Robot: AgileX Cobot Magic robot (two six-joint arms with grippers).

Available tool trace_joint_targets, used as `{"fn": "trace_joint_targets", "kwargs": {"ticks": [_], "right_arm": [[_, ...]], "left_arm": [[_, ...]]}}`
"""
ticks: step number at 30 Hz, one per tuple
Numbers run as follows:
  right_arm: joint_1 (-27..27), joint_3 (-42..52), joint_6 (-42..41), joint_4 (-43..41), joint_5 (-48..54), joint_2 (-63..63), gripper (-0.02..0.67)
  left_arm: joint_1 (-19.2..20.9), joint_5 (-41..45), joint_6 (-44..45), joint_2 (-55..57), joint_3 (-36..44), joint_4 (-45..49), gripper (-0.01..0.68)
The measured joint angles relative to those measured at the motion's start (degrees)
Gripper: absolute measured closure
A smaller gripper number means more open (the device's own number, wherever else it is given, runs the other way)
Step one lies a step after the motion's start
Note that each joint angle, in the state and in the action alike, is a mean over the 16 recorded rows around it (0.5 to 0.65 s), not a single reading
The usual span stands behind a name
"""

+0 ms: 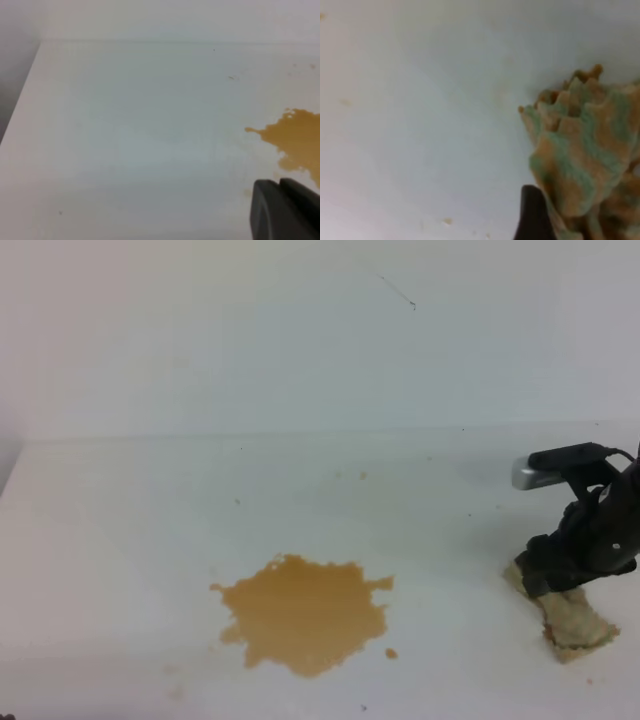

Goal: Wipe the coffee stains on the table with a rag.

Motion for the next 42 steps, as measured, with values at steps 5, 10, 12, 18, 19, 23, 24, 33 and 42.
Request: {"fn": "trace_joint_targets", "kwargs": {"ticks": [5,10,12,18,19,23,24,33,42], "right_arm": [[0.0,-0.6,-0.2,0.1,-0.4,2.3,0.311],[0.0,-2.7,-0.5,1.3,0.7,4.7,0.437],[0.1,-4.0,-1.0,2.3,1.6,5.8,0.488],[1.3,-8.9,-2.8,6.7,4.6,8.5,0.591],[1.6,-9.7,-3.1,7.6,5.0,8.8,0.601],[3.8,-12.9,-4.5,11.2,5.8,10.1,0.622],[4.5,-13.6,-4.9,12.1,5.8,10.4,0.624],[11.3,-18.9,-6.2,17.7,4.0,15.2,0.626],[16.2,-25.2,-6.6,23.0,3.5,22.2,0.627]], "left_arm": [[0.0,0.0,0.0,0.0,0.0,0.0,0.675],[0.0,0.0,0.0,0.0,0.0,0.0,0.675],[0.0,0.0,0.0,0.0,0.0,0.0,0.675],[0.0,0.0,0.0,0.0,0.0,0.0,0.675],[0.0,0.0,0.0,0.0,0.0,0.0,0.675],[0.0,0.0,0.0,0.0,0.0,0.0,0.675],[0.0,0.0,0.0,0.0,0.0,0.0,0.675],[0.0,0.0,0.0,-0.1,0.0,0.0,0.675],[0.0,0.0,0.0,-0.1,0.0,0.0,0.675]]}}
